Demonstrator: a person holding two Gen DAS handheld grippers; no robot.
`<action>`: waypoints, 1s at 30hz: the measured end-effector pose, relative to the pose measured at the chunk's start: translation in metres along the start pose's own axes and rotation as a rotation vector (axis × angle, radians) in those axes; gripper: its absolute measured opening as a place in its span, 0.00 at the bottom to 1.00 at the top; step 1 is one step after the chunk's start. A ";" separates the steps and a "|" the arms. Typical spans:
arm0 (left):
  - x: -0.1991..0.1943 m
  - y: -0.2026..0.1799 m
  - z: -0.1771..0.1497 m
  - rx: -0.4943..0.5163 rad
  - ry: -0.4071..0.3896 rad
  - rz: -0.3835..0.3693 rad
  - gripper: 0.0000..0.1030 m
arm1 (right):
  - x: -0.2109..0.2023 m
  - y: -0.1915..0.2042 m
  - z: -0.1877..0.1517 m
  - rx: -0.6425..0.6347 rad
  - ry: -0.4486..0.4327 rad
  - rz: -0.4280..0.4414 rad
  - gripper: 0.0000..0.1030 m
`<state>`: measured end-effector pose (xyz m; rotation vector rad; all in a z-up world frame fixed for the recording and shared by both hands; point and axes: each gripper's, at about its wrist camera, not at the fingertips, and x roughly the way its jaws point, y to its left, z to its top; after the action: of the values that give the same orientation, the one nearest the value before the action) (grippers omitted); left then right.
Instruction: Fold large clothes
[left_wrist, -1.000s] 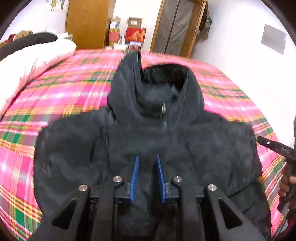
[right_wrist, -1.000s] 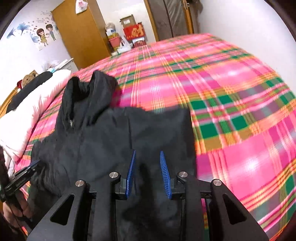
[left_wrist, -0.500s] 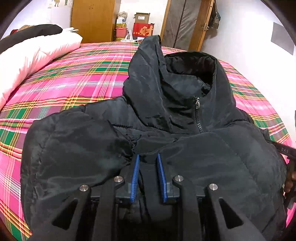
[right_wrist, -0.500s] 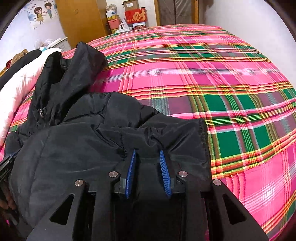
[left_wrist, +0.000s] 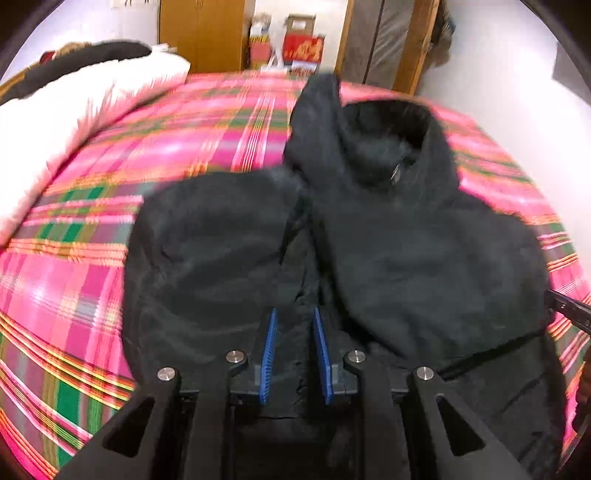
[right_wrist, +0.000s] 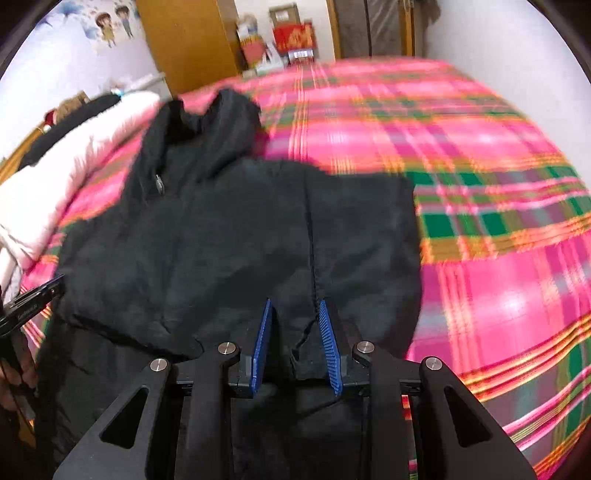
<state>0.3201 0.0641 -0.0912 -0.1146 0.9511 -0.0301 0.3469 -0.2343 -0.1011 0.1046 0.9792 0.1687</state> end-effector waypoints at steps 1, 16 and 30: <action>0.006 0.000 -0.002 0.003 0.005 0.010 0.22 | 0.006 0.001 0.001 -0.001 0.009 -0.004 0.27; -0.049 -0.005 -0.012 0.000 -0.056 0.001 0.22 | -0.055 0.007 -0.016 0.007 -0.054 0.003 0.32; -0.185 0.003 -0.088 -0.018 -0.146 0.020 0.22 | -0.170 0.005 -0.117 0.083 -0.117 0.051 0.41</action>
<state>0.1405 0.0740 0.0080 -0.1220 0.8066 0.0050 0.1557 -0.2603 -0.0262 0.2133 0.8672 0.1668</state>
